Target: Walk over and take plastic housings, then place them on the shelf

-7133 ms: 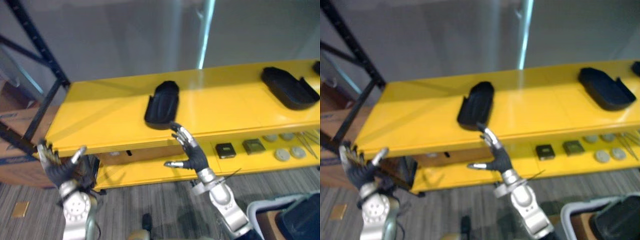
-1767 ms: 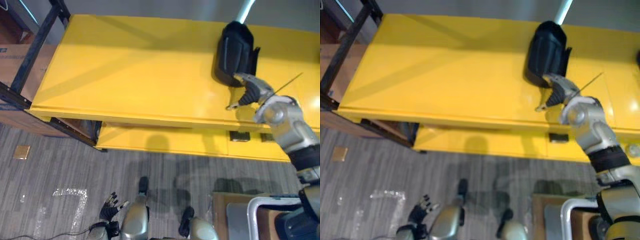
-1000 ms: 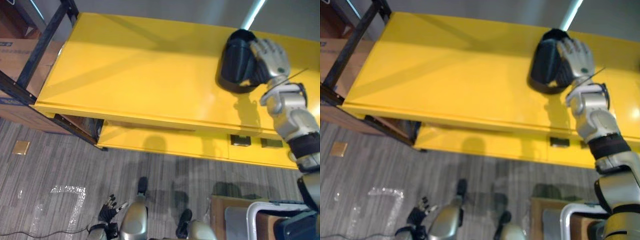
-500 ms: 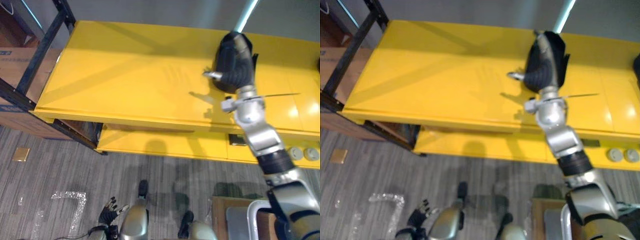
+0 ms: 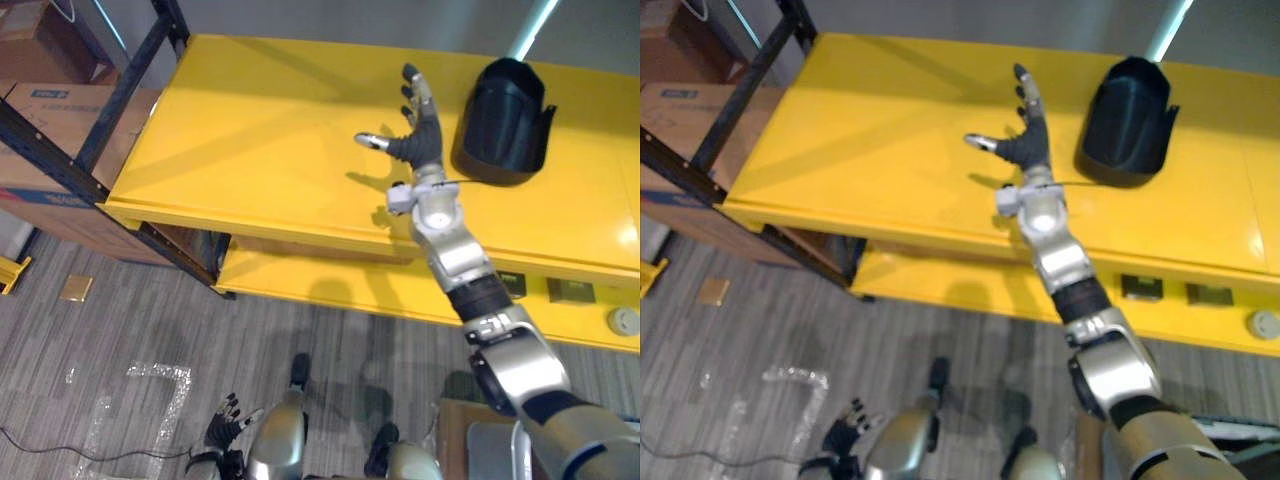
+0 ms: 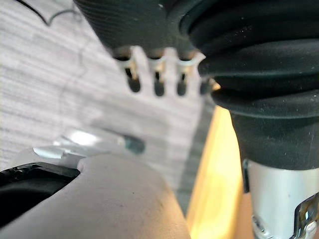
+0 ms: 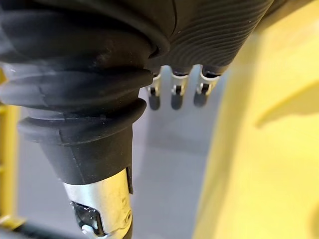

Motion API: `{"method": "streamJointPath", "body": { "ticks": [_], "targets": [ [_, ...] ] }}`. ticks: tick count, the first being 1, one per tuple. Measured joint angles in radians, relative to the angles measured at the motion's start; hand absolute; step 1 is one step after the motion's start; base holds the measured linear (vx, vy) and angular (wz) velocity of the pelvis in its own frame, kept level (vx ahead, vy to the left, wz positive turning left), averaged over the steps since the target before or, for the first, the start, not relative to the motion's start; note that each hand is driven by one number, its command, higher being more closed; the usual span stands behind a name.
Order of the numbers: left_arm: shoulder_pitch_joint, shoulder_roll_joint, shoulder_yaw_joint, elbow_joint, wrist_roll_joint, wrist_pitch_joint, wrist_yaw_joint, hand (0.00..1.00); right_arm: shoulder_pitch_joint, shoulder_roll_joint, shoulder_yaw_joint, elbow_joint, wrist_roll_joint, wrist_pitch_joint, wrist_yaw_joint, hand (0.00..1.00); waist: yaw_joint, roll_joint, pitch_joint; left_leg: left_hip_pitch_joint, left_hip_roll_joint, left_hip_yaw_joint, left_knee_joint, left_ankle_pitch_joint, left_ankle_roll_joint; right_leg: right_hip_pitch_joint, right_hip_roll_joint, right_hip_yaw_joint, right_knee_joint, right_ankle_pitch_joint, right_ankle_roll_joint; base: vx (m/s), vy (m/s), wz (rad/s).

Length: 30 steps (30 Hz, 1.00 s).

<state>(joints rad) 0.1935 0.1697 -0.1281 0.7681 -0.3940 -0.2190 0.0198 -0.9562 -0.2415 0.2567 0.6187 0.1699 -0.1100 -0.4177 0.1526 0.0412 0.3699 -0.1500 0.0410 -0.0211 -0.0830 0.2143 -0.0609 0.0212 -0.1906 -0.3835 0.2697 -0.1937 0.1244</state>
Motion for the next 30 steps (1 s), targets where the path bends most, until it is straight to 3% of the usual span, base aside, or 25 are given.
{"method": "streamJointPath", "body": {
  "ticks": [4,11,15,30],
  "targets": [
    [-0.007,-0.016,-0.004,0.000,-0.017,-0.022,0.001,0.00,-0.050,0.003,-0.057,0.070,0.026,-0.003,-0.085,0.00,0.000,0.029,0.037,-0.003,0.001,0.000,0.000,0.001,-0.001,-0.006,0.000,0.000,0.006,-0.002,-0.001,0.00,0.000,0.00],
    [-0.010,-0.022,-0.019,0.001,-0.050,-0.040,0.007,0.00,-0.098,0.003,-0.088,0.183,0.007,-0.018,-0.175,0.00,0.000,0.048,0.060,-0.012,-0.002,-0.005,0.000,0.004,-0.006,-0.035,-0.012,0.000,0.057,-0.033,-0.005,0.01,-0.036,0.02],
    [-0.025,-0.022,-0.045,0.003,-0.069,-0.040,0.007,0.00,-0.130,-0.020,-0.119,0.197,0.004,-0.043,-0.198,0.00,0.000,0.069,0.074,-0.028,-0.004,-0.020,0.000,0.007,-0.010,-0.052,-0.017,-0.010,0.080,-0.047,-0.005,-0.01,-0.038,0.09],
    [-0.033,-0.022,-0.052,0.008,-0.069,-0.041,0.003,0.00,-0.148,-0.037,-0.119,0.226,-0.027,-0.053,-0.216,0.00,-0.001,0.079,0.082,-0.023,-0.002,-0.022,0.000,0.011,-0.015,-0.055,-0.021,-0.012,0.107,-0.062,-0.012,0.00,-0.029,0.01]
  ]
}}
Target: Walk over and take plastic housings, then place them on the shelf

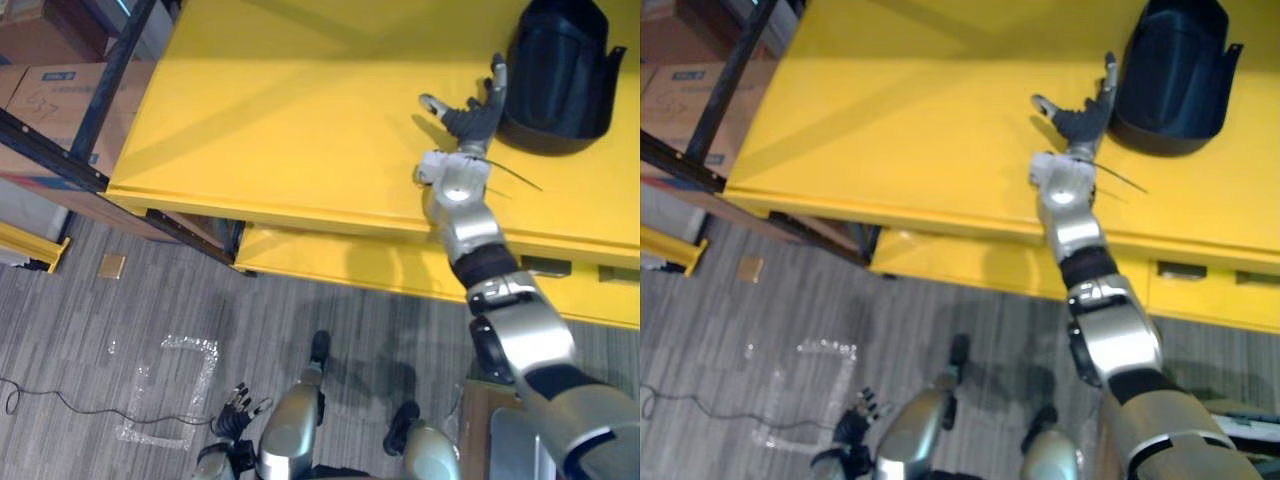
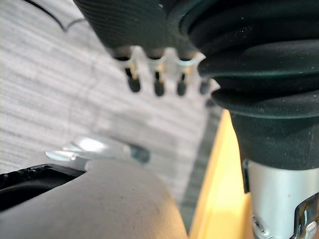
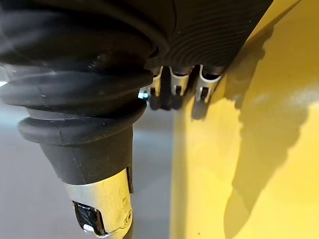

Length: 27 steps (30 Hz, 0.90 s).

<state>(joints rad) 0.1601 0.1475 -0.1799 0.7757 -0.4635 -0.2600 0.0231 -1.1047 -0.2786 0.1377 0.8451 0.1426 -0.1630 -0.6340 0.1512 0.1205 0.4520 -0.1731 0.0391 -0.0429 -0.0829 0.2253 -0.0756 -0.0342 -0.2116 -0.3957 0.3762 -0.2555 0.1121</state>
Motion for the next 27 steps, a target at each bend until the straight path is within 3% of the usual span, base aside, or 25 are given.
{"method": "streamJointPath", "body": {
  "ticks": [18,21,27],
  "targets": [
    [0.000,0.000,0.000,0.002,0.000,0.000,-0.003,0.00,0.002,-0.013,0.000,0.022,-0.020,0.009,-0.007,0.00,-0.003,0.000,0.000,0.015,0.004,0.021,0.000,0.000,0.000,0.001,0.000,0.019,-0.003,0.001,0.001,0.00,-0.014,-0.03],
    [0.000,0.000,0.000,0.002,0.000,0.000,-0.003,0.00,0.004,-0.018,0.001,0.025,-0.020,-0.008,0.038,0.00,-0.003,0.000,0.000,0.015,0.004,0.022,0.000,0.000,0.000,0.001,0.000,0.020,-0.006,0.001,0.001,0.00,0.000,0.00],
    [-0.001,0.001,0.000,0.002,0.003,0.002,-0.005,0.00,0.035,-0.024,0.092,-0.034,-0.021,-0.121,0.301,0.00,-0.004,0.000,0.000,0.021,0.008,0.024,0.000,0.000,0.000,0.012,0.006,0.020,-0.018,0.007,0.004,0.00,-0.006,-0.01]
  ]
}}
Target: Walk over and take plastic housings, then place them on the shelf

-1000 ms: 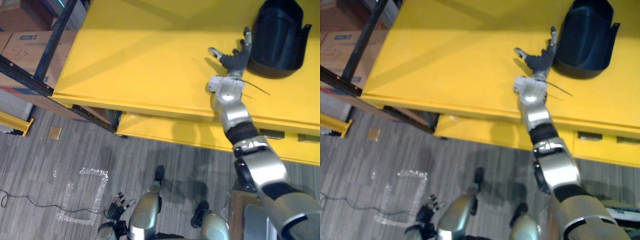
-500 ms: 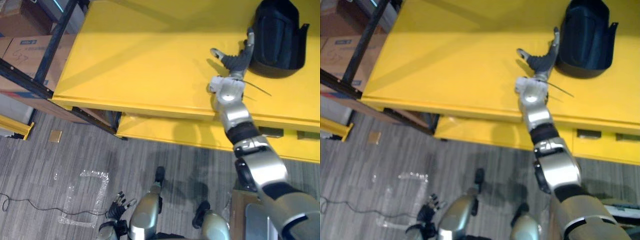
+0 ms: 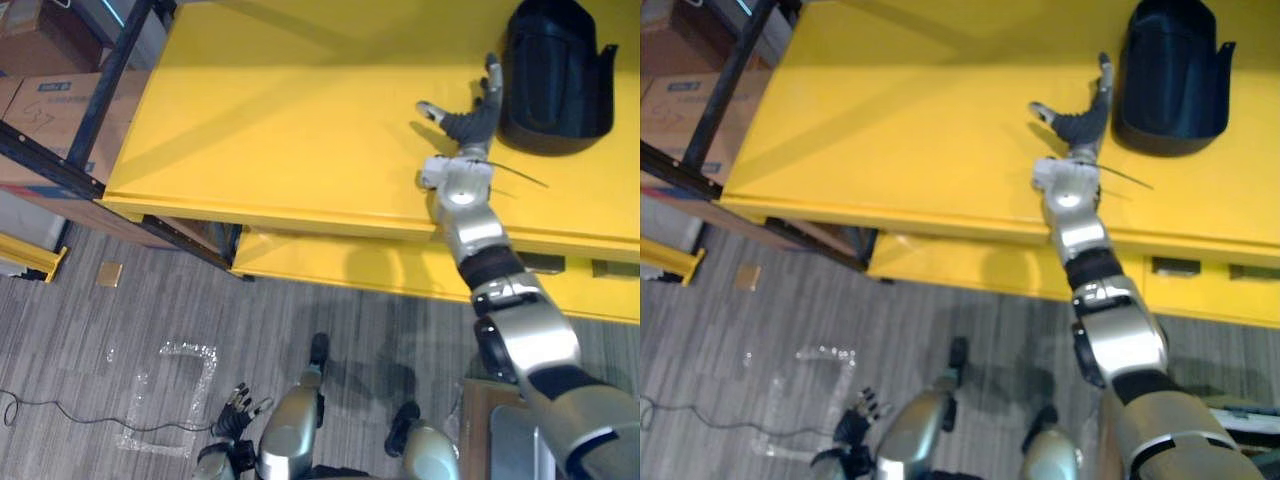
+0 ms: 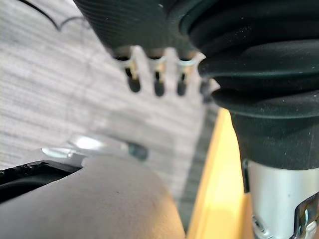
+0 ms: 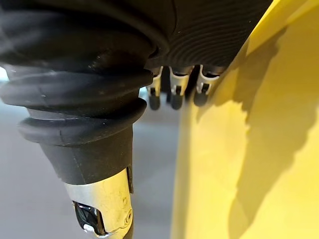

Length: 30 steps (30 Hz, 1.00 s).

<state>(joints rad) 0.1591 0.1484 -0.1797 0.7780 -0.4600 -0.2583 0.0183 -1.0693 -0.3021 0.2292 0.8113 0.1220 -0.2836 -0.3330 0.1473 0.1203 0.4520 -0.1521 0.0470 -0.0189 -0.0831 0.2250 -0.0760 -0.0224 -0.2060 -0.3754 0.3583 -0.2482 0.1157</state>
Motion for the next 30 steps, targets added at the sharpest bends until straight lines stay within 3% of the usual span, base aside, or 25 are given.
{"method": "streamJointPath", "body": {
  "ticks": [3,7,9,11,13,15,18,20,21,23,27,30],
  "targets": [
    [-0.003,0.001,0.003,0.002,0.009,0.007,-0.001,0.00,0.062,0.016,0.114,-0.221,0.003,-0.027,0.134,0.00,-0.003,-0.002,-0.001,0.028,0.008,0.007,0.000,-0.008,-0.002,0.045,0.015,-0.001,-0.040,0.017,0.001,0.02,-0.035,-0.06],
    [-0.001,0.003,0.025,0.029,0.036,0.007,-0.001,0.00,0.153,0.061,0.126,-0.463,0.023,-0.028,0.183,0.00,-0.005,-0.031,-0.016,0.046,0.017,0.030,-0.005,-0.027,0.001,0.068,0.029,0.019,-0.094,0.038,0.002,0.00,-0.020,-0.18],
    [0.013,0.009,0.051,0.044,0.048,0.007,0.001,0.00,0.230,0.069,0.124,-0.575,0.032,-0.022,0.194,0.00,-0.018,-0.067,-0.046,0.049,0.021,0.050,-0.005,-0.036,0.002,0.082,0.038,0.029,-0.142,0.060,0.004,0.06,0.003,-0.28],
    [0.032,0.037,0.062,0.062,0.051,0.007,0.004,0.00,0.381,0.068,0.087,-0.735,0.051,-0.008,0.205,0.00,-0.037,-0.129,-0.091,0.062,0.028,0.090,-0.005,-0.048,0.000,0.100,0.051,0.068,-0.205,0.097,0.006,0.10,0.010,-0.46],
    [0.039,0.048,0.078,0.073,0.082,0.007,0.007,0.00,0.511,0.068,0.027,-0.845,0.080,0.023,0.199,0.00,-0.067,-0.169,-0.117,0.082,0.030,0.130,-0.005,-0.053,-0.003,0.117,0.052,0.092,-0.237,0.115,0.008,0.07,0.010,-0.50],
    [0.040,0.052,0.092,0.083,0.090,0.007,0.021,0.00,0.654,0.066,-0.034,-0.919,0.103,0.030,0.184,0.00,-0.091,-0.190,-0.143,0.108,0.036,0.180,-0.005,-0.061,-0.005,0.123,0.054,0.135,-0.250,0.125,0.008,0.02,-0.001,-0.67],
    [0.039,0.047,0.094,0.130,0.122,0.010,0.053,0.00,0.927,0.078,-0.091,-0.966,0.170,0.023,0.175,0.00,-0.136,-0.183,-0.200,0.151,0.057,0.270,-0.007,-0.080,-0.015,0.113,0.074,0.227,-0.269,0.150,0.001,-0.02,-0.018,-0.94],
    [0.037,0.037,0.094,0.168,0.138,0.021,0.076,0.00,1.136,0.087,-0.143,-0.949,0.188,0.026,0.167,0.00,-0.190,-0.162,-0.225,0.190,0.078,0.334,-0.007,-0.092,-0.021,0.110,0.088,0.287,-0.270,0.155,-0.003,-0.06,-0.019,-0.86],
    [0.036,0.035,0.094,0.176,0.156,0.025,0.078,0.00,1.175,0.092,-0.163,-0.940,0.188,0.026,0.160,0.00,-0.202,-0.156,-0.229,0.199,0.083,0.348,-0.007,-0.095,-0.024,0.104,0.093,0.303,-0.274,0.154,-0.004,-0.08,-0.027,-0.83],
    [0.035,0.031,0.097,0.188,0.196,0.045,0.077,0.00,1.290,0.129,-0.284,-0.904,0.188,0.024,0.129,0.00,-0.247,-0.142,-0.251,0.211,0.102,0.411,-0.007,-0.100,-0.029,0.073,0.115,0.367,-0.273,0.162,-0.004,-0.06,-0.034,-0.80],
    [0.038,0.021,0.099,0.185,0.243,0.052,0.058,0.00,1.386,0.139,-0.458,-0.904,0.188,0.004,0.106,0.00,-0.290,-0.132,-0.265,0.258,0.114,0.511,-0.007,-0.119,-0.041,0.054,0.135,0.473,-0.282,0.190,-0.002,-0.02,-0.008,-0.79],
    [0.039,0.019,0.106,0.180,0.231,0.064,0.056,0.00,1.409,0.135,-0.465,-0.904,0.210,-0.019,0.154,0.00,-0.303,-0.143,-0.276,0.277,0.110,0.549,-0.003,-0.150,-0.054,0.024,0.147,0.566,-0.299,0.214,-0.008,-0.01,0.010,-0.90]
  ]
}}
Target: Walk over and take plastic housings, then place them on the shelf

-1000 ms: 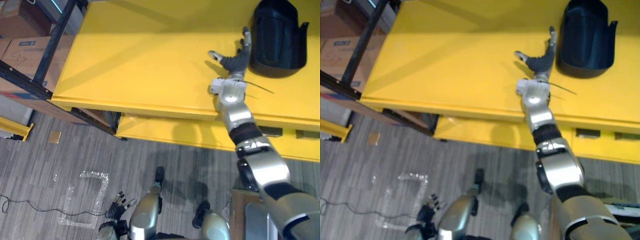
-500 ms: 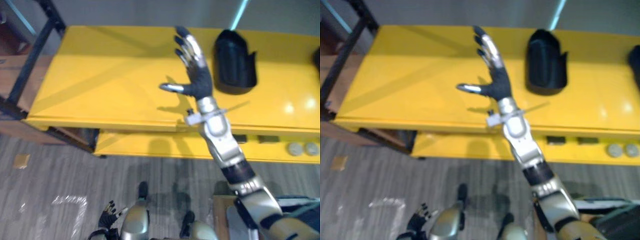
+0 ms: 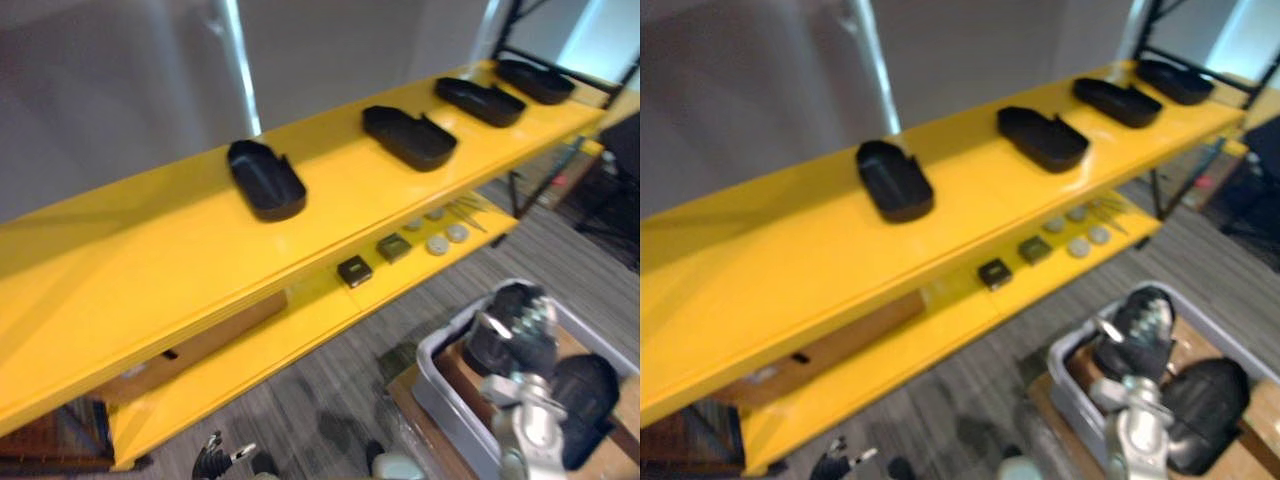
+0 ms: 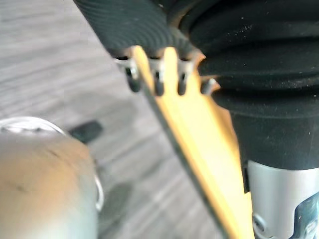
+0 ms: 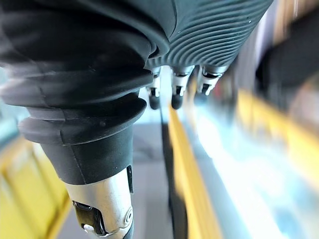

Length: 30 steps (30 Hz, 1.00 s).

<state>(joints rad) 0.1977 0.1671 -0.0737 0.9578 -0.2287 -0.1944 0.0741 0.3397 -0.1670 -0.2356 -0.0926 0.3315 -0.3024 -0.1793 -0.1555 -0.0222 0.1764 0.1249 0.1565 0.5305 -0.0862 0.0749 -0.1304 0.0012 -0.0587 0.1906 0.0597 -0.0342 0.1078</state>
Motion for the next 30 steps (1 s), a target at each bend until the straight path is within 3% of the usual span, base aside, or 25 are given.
{"method": "streamJointPath", "body": {
  "ticks": [1,4,6,7,9,12,15,19,21,22,23,24,25,26,27,29,30],
  "targets": [
    [0.000,-0.002,0.007,-0.001,-0.001,0.000,0.000,0.00,-0.001,0.000,0.005,0.000,0.012,-0.001,0.016,0.00,0.002,-0.004,-0.002,-0.003,-0.007,-0.012,0.002,-0.010,0.000,-0.012,0.001,0.016,-0.003,0.005,-0.003,-0.02,0.016,-0.91],
    [0.004,-0.005,0.035,-0.004,-0.052,-0.003,0.017,0.00,-0.016,0.003,0.089,0.019,0.048,-0.003,0.091,0.00,0.016,-0.025,-0.015,-0.025,-0.066,-0.204,0.021,-0.073,0.008,-0.049,0.001,0.069,-0.016,0.017,-0.021,-0.01,0.032,-0.78],
    [0.008,-0.010,0.059,-0.022,-0.093,-0.019,0.026,0.00,-0.051,0.003,0.154,0.073,0.058,-0.004,0.118,0.00,0.047,-0.043,-0.022,-0.071,-0.093,-0.315,0.110,-0.151,0.017,-0.074,0.002,0.093,-0.017,0.031,-0.043,0.00,0.071,-0.73],
    [0.015,-0.021,0.074,-0.045,-0.116,-0.027,0.031,0.00,-0.092,0.003,0.193,0.106,0.058,-0.004,0.125,0.00,0.073,-0.045,-0.023,-0.107,-0.107,-0.379,0.197,-0.208,0.037,-0.087,0.006,0.098,-0.018,0.048,-0.067,-0.01,0.099,-0.73],
    [0.026,-0.041,0.093,-0.064,-0.125,-0.045,0.031,0.00,-0.158,0.001,0.241,0.130,0.056,-0.004,0.127,0.00,0.098,-0.026,-0.025,-0.164,-0.113,-0.436,0.319,-0.286,0.057,-0.101,0.022,0.117,-0.021,0.061,-0.056,0.00,0.102,-0.57],
    [0.043,-0.052,0.112,-0.072,-0.124,-0.061,0.029,0.00,-0.237,-0.001,0.277,0.145,0.048,-0.002,0.102,0.00,0.126,-0.003,-0.029,-0.197,-0.094,-0.408,0.408,-0.340,0.075,-0.106,0.032,0.119,-0.038,0.098,-0.002,0.05,0.093,-0.40],
    [0.052,-0.060,0.117,-0.070,-0.110,-0.066,0.018,0.00,-0.266,-0.016,0.287,0.157,0.047,0.014,0.043,0.00,0.137,0.014,-0.017,-0.198,-0.094,-0.404,0.421,-0.355,0.095,-0.107,0.034,0.112,-0.044,0.108,0.002,0.07,0.063,-0.26],
    [0.023,-0.063,0.107,-0.071,-0.031,-0.091,-0.006,0.00,-0.214,-0.022,0.280,0.196,0.048,0.037,0.002,0.00,0.124,0.038,0.017,-0.202,-0.091,-0.412,0.471,-0.386,0.113,-0.108,0.043,0.113,-0.019,0.109,0.002,0.02,0.080,-0.18],
    [-0.002,-0.063,0.101,-0.073,-0.028,-0.099,-0.017,0.00,-0.127,-0.001,0.274,0.195,0.037,0.032,0.015,0.00,0.102,0.029,0.054,-0.170,-0.090,-0.379,0.477,-0.390,0.118,-0.115,0.052,0.112,0.027,0.112,0.007,-0.05,0.083,-0.47],
    [-0.003,-0.062,0.102,-0.075,-0.028,-0.099,-0.017,0.00,-0.115,0.007,0.271,0.195,0.036,0.030,0.028,0.00,0.104,0.023,0.065,-0.155,-0.086,-0.359,0.474,-0.390,0.119,-0.119,0.058,0.102,0.039,0.121,0.022,-0.10,0.018,-1.03],
    [0.000,-0.058,0.121,-0.089,-0.031,-0.101,-0.016,0.00,-0.089,0.020,0.271,0.195,0.036,0.018,0.059,0.00,0.114,0.007,0.085,-0.120,-0.067,-0.300,0.471,-0.390,0.120,-0.122,0.050,0.022,0.043,0.130,0.038,-0.16,-0.050,-1.31],
    [0.000,-0.054,0.140,-0.104,-0.031,-0.093,-0.009,0.00,-0.069,0.025,0.266,0.194,0.041,-0.005,0.118,0.00,0.107,-0.017,0.103,-0.097,-0.061,-0.240,0.481,-0.397,0.132,-0.122,0.009,-0.132,0.048,0.103,-0.009,-0.24,-0.070,-1.25],
    [0.001,-0.052,0.141,-0.113,-0.031,-0.089,-0.005,0.00,-0.066,0.025,0.268,0.194,0.047,-0.005,0.135,0.00,0.108,-0.012,0.106,-0.092,-0.049,-0.216,0.478,-0.397,0.132,-0.123,-0.006,-0.185,0.056,0.091,-0.014,-0.21,-0.069,-0.81],
    [0.003,-0.052,0.141,-0.119,-0.032,-0.087,-0.002,0.00,-0.067,0.025,0.269,0.194,0.048,-0.006,0.144,0.00,0.109,-0.007,0.106,-0.091,-0.037,-0.206,0.480,-0.397,0.132,-0.125,-0.009,-0.209,0.062,0.087,-0.019,-0.14,-0.042,-0.55],
    [0.000,-0.052,0.141,-0.129,-0.037,-0.080,0.008,0.00,-0.077,0.026,0.277,0.194,0.046,-0.006,0.173,0.00,0.114,0.004,0.099,-0.093,0.003,-0.187,0.482,-0.398,0.134,-0.141,-0.009,-0.251,0.119,0.072,-0.047,-0.06,-0.097,-0.46],
    [-0.003,-0.027,0.141,-0.152,-0.046,-0.042,0.035,0.00,-0.114,0.034,0.350,0.194,0.036,-0.008,0.193,0.00,0.124,0.027,0.098,-0.096,0.107,-0.195,0.477,-0.372,0.089,-0.163,-0.026,-0.274,0.363,0.028,-0.107,-0.03,-0.209,-0.33],
    [-0.003,-0.018,0.141,-0.153,-0.048,-0.030,0.037,0.00,-0.125,0.036,0.372,0.194,0.034,-0.008,0.187,0.00,0.133,0.026,0.096,-0.099,0.128,-0.197,0.476,-0.365,0.078,-0.161,-0.039,-0.270,0.407,0.025,-0.111,-0.02,-0.268,-0.21]
  ]
}}
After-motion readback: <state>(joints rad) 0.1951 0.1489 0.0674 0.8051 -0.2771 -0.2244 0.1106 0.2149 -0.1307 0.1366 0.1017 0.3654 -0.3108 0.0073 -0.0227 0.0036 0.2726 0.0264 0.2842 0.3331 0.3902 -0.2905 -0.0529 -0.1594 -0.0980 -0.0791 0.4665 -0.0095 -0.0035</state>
